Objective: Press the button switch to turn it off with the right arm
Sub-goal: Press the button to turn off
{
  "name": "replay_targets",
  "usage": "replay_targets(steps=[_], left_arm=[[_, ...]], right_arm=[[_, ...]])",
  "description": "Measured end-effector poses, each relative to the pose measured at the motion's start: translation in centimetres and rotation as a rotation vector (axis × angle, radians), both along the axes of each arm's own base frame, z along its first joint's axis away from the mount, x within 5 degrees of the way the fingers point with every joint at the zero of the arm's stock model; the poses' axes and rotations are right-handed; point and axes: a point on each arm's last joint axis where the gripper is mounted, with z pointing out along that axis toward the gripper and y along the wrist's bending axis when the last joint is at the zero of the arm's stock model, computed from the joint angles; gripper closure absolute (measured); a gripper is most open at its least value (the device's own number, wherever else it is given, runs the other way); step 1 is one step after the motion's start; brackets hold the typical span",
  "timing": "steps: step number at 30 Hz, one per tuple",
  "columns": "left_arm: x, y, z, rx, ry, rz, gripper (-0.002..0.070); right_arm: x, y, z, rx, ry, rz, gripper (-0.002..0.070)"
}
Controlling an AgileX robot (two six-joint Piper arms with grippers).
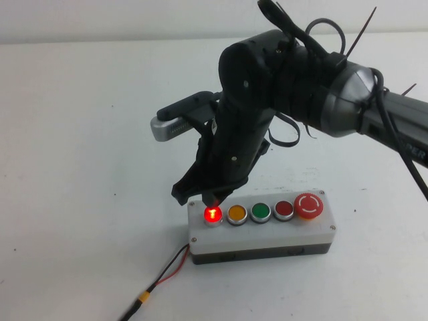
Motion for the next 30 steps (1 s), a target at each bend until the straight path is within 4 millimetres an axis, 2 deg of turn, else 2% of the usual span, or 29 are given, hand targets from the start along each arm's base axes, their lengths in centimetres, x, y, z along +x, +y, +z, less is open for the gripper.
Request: replay_targets(steps=[7, 30], left_arm=[[0.0, 0.0, 0.0, 0.000, 0.000, 0.000, 0.0677], [0.0, 0.0, 0.0, 0.000, 0.000, 0.000, 0.0677]], right_arm=[[-0.2, -0.2, -1.0, -0.023, 0.027, 0.000, 0.0691], [-0.8, 0.5, -1.8, -0.009, 0.075, 0.006, 0.0691]])
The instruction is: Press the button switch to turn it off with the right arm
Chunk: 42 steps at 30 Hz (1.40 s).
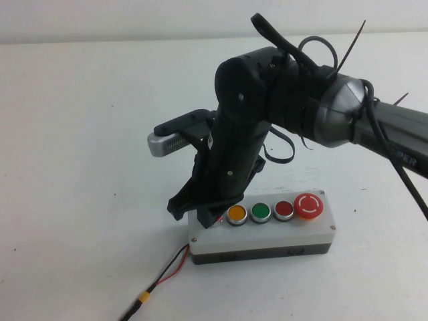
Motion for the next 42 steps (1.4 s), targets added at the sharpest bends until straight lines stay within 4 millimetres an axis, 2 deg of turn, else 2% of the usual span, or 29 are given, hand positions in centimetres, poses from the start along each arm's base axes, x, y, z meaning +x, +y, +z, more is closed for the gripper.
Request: replay_targets(steps=[4, 10, 12, 19, 24, 31, 35, 38, 42], left_arm=[[0.0, 0.0, 0.0, 0.000, 0.000, 0.000, 0.0677], [0.0, 0.0, 0.0, 0.000, 0.000, 0.000, 0.0677], [0.0, 0.0, 0.0, 0.000, 0.000, 0.000, 0.0677], [0.0, 0.0, 0.0, 0.000, 0.000, 0.000, 0.0677], [0.0, 0.0, 0.0, 0.000, 0.000, 0.000, 0.0677], [0.0, 0.0, 0.0, 0.000, 0.000, 0.000, 0.0677], [0.0, 0.0, 0.0, 0.000, 0.000, 0.000, 0.0677], [0.0, 0.0, 0.0, 0.000, 0.000, 0.000, 0.0677], [0.0, 0.0, 0.0, 0.000, 0.000, 0.000, 0.0677]], right_arm=[[-0.2, -0.2, 0.7, 0.009, -0.016, 0.014, 0.0691], [-2.2, -2.8, 5.1, 0.022, -0.120, 0.040, 0.0691], [-3.7, -4.6, 7.0, 0.028, -0.159, 0.038, 0.0691], [-10.2, -12.0, 11.3, 0.064, -0.266, -0.064, 0.0691], [-15.0, -16.8, 12.9, 0.209, -0.400, -0.103, 0.0691], [-20.9, -22.6, 14.0, 0.356, -0.531, -0.118, 0.0692], [-23.6, -25.5, 13.6, 0.416, -0.613, -0.126, 0.0692], [-24.4, -26.8, 12.1, 0.401, -0.667, -0.130, 0.0692], [-23.7, -26.8, 9.3, 0.355, -0.724, -0.122, 0.0692]])
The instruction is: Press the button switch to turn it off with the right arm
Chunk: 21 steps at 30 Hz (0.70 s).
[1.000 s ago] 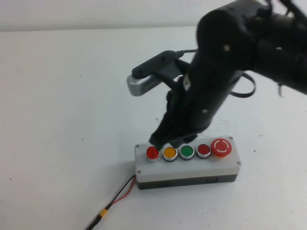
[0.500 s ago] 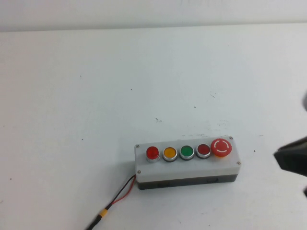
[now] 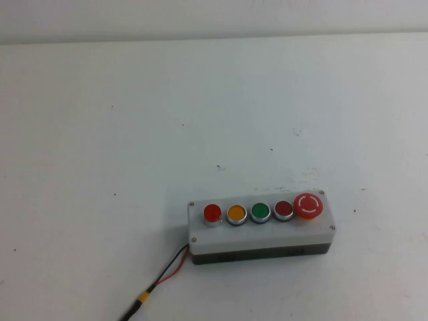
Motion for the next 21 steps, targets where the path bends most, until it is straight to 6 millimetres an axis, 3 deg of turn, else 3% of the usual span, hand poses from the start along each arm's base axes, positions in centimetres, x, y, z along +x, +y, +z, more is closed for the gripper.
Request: replay_targets(steps=[6, 12, 17, 21], left_arm=[[0.0, 0.0, 0.0, 0.000, 0.000, 0.000, 0.0677], [0.0, 0.0, 0.0, 0.000, 0.000, 0.000, 0.0677], [0.0, 0.0, 0.0, 0.000, 0.000, 0.000, 0.0677], [0.0, 0.0, 0.0, 0.000, 0.000, 0.000, 0.0677]], right_arm=[[1.8, 0.6, -3.6, -0.003, -0.118, -0.044, 0.0692], [3.0, -0.3, -7.2, -0.010, -0.107, -0.183, 0.0692], [3.0, -1.8, -10.3, -0.002, -0.073, -0.334, 0.0692], [2.4, -2.9, -11.8, 0.118, -0.198, -0.441, 0.0692]])
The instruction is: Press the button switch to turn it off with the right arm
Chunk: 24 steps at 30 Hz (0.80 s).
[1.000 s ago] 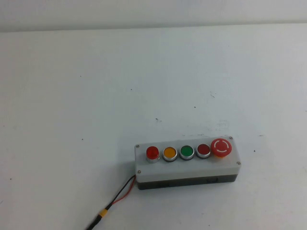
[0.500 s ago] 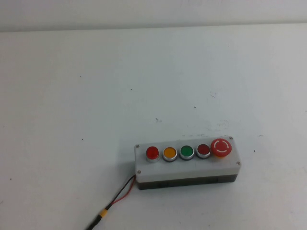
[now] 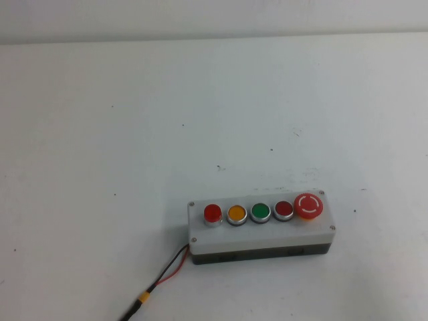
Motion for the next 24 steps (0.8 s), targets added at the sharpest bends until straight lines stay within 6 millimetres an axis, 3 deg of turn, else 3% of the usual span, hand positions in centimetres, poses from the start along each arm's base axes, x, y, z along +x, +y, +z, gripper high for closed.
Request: replay_targets(steps=[7, 10, 24], left_arm=[[0.0, 0.0, 0.0, 0.000, 0.000, 0.000, 0.0677], [0.0, 0.0, 0.0, 0.000, 0.000, 0.000, 0.0677], [0.0, 0.0, 0.0, 0.000, 0.000, 0.000, 0.0677]], right_arm=[[-1.9, -1.5, -2.8, 0.082, -0.273, -0.161, 0.0692], [-2.5, -1.9, -3.0, 0.090, -0.336, -0.221, 0.0692], [-3.0, -2.2, -3.4, 0.086, -0.318, -0.269, 0.0692]])
